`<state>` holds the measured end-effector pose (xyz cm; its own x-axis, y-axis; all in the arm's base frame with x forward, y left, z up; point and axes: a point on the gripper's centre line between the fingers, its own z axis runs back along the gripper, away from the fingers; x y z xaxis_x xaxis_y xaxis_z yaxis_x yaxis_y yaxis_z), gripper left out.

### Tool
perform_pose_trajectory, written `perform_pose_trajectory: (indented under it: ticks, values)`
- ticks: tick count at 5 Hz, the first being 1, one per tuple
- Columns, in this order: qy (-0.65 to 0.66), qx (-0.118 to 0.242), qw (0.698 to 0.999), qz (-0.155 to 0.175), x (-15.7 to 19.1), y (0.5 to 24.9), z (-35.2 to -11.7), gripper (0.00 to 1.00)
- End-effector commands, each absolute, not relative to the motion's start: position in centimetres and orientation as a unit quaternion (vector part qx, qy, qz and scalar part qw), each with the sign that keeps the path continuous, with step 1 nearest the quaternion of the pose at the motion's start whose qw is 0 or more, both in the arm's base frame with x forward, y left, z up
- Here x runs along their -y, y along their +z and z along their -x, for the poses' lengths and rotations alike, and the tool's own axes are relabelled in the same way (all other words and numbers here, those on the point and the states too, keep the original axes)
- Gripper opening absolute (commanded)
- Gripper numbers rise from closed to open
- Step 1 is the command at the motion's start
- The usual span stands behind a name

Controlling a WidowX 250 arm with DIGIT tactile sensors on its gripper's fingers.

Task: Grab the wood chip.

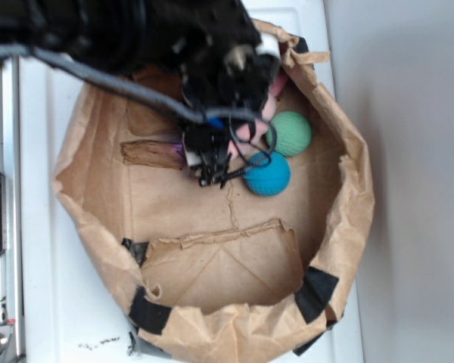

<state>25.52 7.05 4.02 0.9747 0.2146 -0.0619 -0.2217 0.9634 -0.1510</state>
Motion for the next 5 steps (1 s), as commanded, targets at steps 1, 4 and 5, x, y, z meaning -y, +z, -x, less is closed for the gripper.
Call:
perform_pose_trajectory:
  ticks: [1, 4, 5]
  values:
    - [0.140, 0.003, 0.981, 0.134, -8.6, 12.5, -24.6, 0.00]
    - [0.112, 0.018, 0.981, 0.156, -7.8, 15.2, -22.0, 1.00]
    - [0.109, 0.023, 0.984, 0.137, -7.3, 13.9, -21.7, 1.00]
